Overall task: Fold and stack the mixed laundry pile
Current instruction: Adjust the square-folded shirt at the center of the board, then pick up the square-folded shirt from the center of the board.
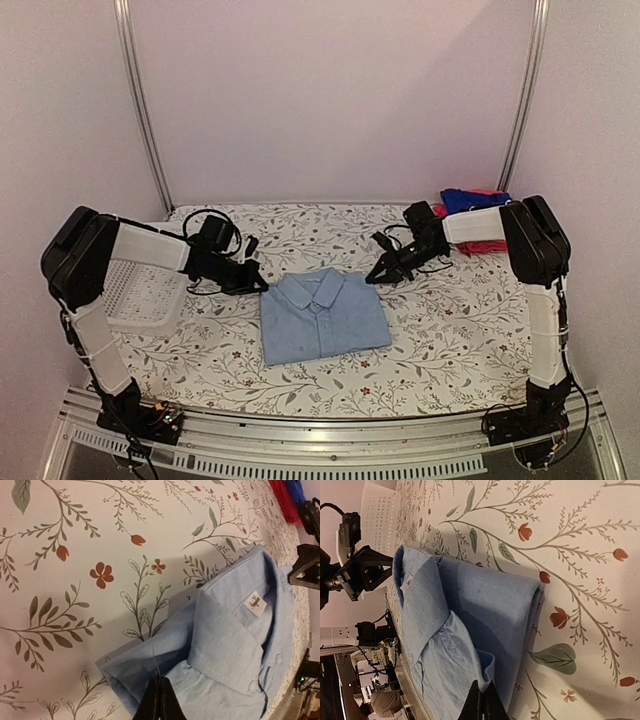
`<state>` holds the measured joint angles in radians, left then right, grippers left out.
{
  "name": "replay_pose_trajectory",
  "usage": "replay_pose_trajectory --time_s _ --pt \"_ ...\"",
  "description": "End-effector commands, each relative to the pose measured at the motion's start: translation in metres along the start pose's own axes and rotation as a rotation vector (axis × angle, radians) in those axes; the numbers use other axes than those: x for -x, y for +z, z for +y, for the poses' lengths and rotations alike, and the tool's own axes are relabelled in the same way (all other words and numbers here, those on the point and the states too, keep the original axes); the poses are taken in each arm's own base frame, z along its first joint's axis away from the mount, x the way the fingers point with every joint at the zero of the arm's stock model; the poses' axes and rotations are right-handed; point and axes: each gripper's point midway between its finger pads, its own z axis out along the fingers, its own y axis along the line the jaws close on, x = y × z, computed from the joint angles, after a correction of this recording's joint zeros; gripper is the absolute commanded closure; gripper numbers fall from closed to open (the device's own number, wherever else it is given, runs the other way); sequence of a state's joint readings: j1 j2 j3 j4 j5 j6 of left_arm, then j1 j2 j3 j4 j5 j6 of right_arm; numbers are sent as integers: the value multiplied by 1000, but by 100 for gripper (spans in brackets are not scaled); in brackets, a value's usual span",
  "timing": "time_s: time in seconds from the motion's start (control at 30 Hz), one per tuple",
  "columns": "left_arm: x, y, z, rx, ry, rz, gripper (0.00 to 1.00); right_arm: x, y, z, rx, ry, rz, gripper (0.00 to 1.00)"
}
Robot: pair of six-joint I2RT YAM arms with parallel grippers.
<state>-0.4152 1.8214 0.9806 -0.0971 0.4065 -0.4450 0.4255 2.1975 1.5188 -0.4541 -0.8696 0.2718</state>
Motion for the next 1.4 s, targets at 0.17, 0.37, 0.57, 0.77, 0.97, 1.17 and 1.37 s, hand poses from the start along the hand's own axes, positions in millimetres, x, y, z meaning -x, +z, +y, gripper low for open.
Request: replay_pose_trajectory --time_s 0.17,0.37,0.57,0.77,0.97,1.17,1.37 --pt "30 -9 7 131 63 -84 37 19 5 -9 -62 -13 -6 51" --pt "33 -42 -118 45 541 -182 10 33 -83 8 -120 17 -183 28" --pt "-42 -4 -206 -67 848 -61 24 -7 -104 15 -44 98 -162 29" --pt "-112 61 -243 -53 1075 87 45 -43 -93 9 12 185 -128 29" --pt "-131 103 -243 -25 1129 135 45 -62 -86 2 42 245 -109 30" --pt "-125 119 -217 117 1178 113 67 -82 -71 -6 102 320 -64 24" --pt "-105 77 -256 -13 1167 -29 100 -93 -43 9 191 336 -17 22"
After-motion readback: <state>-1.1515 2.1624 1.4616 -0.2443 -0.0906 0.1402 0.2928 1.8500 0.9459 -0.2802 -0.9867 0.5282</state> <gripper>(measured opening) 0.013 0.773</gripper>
